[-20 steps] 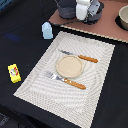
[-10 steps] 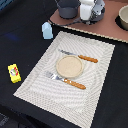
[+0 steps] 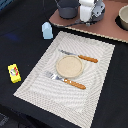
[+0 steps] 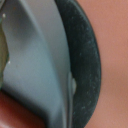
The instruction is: Interact with the objects in diverse but meaningful ways.
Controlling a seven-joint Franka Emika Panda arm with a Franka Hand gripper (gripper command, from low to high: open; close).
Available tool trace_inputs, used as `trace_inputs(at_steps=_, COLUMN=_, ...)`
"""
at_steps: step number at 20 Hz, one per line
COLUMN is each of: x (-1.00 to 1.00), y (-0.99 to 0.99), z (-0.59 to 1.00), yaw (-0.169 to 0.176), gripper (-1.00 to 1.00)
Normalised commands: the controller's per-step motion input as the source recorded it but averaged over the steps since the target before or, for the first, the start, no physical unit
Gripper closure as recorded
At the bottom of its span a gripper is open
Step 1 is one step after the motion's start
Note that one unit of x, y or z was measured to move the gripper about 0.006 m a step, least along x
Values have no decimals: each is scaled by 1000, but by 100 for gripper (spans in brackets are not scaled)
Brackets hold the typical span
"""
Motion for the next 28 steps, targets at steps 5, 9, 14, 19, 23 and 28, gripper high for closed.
trace_inputs(at_steps=5, x=9, y=-88, z=14, yaw=77, gripper=-100)
trace_inputs(at_steps=9, x=-109, y=-354, z=147, yaw=91, gripper=-100)
trace_inputs(at_steps=14, x=-162, y=-493, z=178, yaw=90, gripper=-100)
trace_inputs(at_steps=19, x=-54, y=-446, z=204, yaw=83, gripper=-100)
trace_inputs(at_steps=23, x=-69, y=-319, z=89, yaw=75, gripper=-100)
trace_inputs(at_steps=28, x=-166, y=-83, z=-5, yaw=85, gripper=-100)
